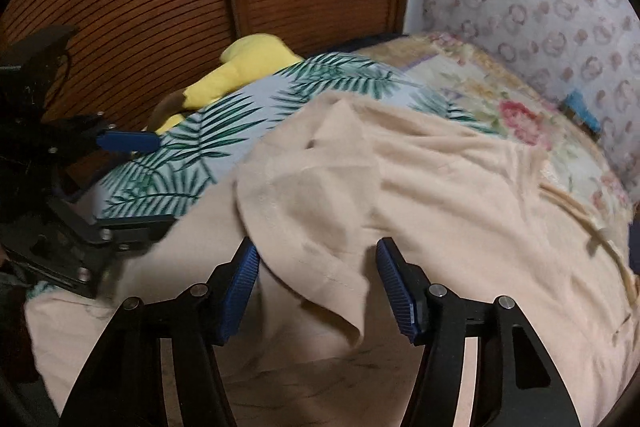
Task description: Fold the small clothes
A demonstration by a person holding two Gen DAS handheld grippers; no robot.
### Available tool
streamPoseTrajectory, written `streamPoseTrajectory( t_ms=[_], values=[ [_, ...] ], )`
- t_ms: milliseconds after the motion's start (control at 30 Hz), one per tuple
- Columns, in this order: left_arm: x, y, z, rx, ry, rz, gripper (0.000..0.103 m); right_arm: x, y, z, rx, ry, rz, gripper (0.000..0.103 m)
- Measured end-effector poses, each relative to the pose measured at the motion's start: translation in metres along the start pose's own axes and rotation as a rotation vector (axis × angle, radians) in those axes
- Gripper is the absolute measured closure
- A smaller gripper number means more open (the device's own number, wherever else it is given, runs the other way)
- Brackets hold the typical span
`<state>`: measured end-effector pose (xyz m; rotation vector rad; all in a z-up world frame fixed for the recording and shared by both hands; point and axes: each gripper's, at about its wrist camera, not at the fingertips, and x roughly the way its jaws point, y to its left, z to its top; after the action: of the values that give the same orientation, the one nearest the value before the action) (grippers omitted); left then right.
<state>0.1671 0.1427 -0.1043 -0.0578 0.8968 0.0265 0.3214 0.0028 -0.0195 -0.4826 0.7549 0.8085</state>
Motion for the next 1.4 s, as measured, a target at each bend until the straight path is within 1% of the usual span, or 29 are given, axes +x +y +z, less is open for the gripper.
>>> streamPoseTrajectory(
  t_ms=[67, 167, 300, 367, 433, 500, 533, 600, 633, 700, 733, 767, 800, 833, 867, 967, 1033, 1100, 1200, 1267, 1333, 1400],
  values=[
    [-0.001, 0.0, 0.0, 0.0, 0.0, 0.0, 0.014, -0.007, -0.016, -0.003, 0.051, -0.018, -0.068, 0.044],
    [0.0, 0.0, 0.0, 0.0, 0.0, 0.001, 0.014, -0.018, -0.046, -0.014, 0.135, -0.033, -0.145, 0.044],
    [0.0, 0.0, 0.0, 0.0, 0.001, 0.001, 0.014, -0.03, -0.072, -0.028, 0.206, -0.037, -0.183, 0.044],
    [0.0, 0.0, 0.0, 0.001, 0.001, 0.002, 0.014, -0.037, -0.078, -0.031, 0.234, -0.051, -0.162, 0.044],
    [0.0, -0.001, 0.0, 0.003, 0.001, 0.004, 0.014, -0.038, -0.075, -0.03, 0.238, -0.073, -0.103, 0.044],
    [-0.001, -0.001, 0.0, 0.001, 0.001, 0.003, 0.014, -0.034, -0.068, -0.027, 0.229, -0.082, -0.049, 0.044],
    [-0.001, -0.001, 0.0, -0.003, 0.001, 0.005, 0.014, -0.034, -0.07, -0.031, 0.225, -0.081, -0.026, 0.044],
    [-0.001, -0.001, 0.0, -0.012, 0.001, 0.014, 0.014, -0.023, -0.067, -0.028, 0.216, -0.078, 0.005, 0.045],
    [-0.001, -0.002, 0.0, -0.015, 0.001, 0.017, 0.014, -0.02, -0.073, -0.03, 0.217, -0.073, 0.018, 0.049],
    [-0.001, -0.002, 0.001, -0.017, 0.002, 0.019, 0.014, -0.005, -0.074, -0.025, 0.228, -0.065, 0.037, 0.052],
    [-0.001, -0.002, 0.001, -0.017, 0.001, 0.018, 0.014, -0.002, -0.074, -0.024, 0.232, -0.061, 0.048, 0.058],
    [-0.001, -0.002, 0.001, -0.015, 0.001, 0.019, 0.014, 0.001, -0.075, -0.023, 0.236, -0.056, 0.053, 0.068],
    [-0.002, -0.002, 0.001, -0.014, 0.002, 0.021, 0.014, 0.004, -0.076, -0.023, 0.237, -0.052, 0.061, 0.075],
    [-0.002, -0.002, 0.001, -0.014, 0.003, 0.022, 0.014, 0.003, -0.077, -0.024, 0.235, -0.054, 0.064, 0.089],
    [-0.003, -0.002, 0.001, -0.016, 0.003, 0.026, 0.014, -0.007, -0.076, -0.022, 0.233, -0.062, 0.055, 0.092],
    [-0.011, -0.004, 0.001, -0.013, -0.029, 0.037, 0.014, -0.026, -0.082, -0.027, 0.24, -0.092, 0.019, 0.092],
    [-0.021, -0.006, 0.003, -0.017, -0.069, 0.016, 0.014, -0.037, -0.081, -0.032, 0.234, -0.118, -0.022, 0.092],
    [-0.031, -0.013, 0.009, -0.012, -0.103, -0.009, 0.014, -0.052, -0.083, -0.042, 0.234, -0.146, -0.042, 0.088],
    [-0.038, -0.03, 0.018, 0.002, -0.133, -0.039, 0.014, -0.079, -0.092, -0.065, 0.28, -0.178, -0.052, 0.078],
    [-0.039, -0.046, 0.025, 0.017, -0.144, -0.076, 0.014, -0.099, -0.098, -0.084, 0.314, -0.204, -0.076, 0.062],
    [-0.036, -0.062, 0.032, 0.038, -0.148, -0.105, 0.014, -0.122, -0.106, -0.106, 0.351, -0.231, -0.096, 0.054],
    [-0.033, -0.082, 0.039, 0.066, -0.145, -0.134, 0.014, -0.144, -0.112, -0.13, 0.385, -0.245, -0.141, 0.047]
  ],
)
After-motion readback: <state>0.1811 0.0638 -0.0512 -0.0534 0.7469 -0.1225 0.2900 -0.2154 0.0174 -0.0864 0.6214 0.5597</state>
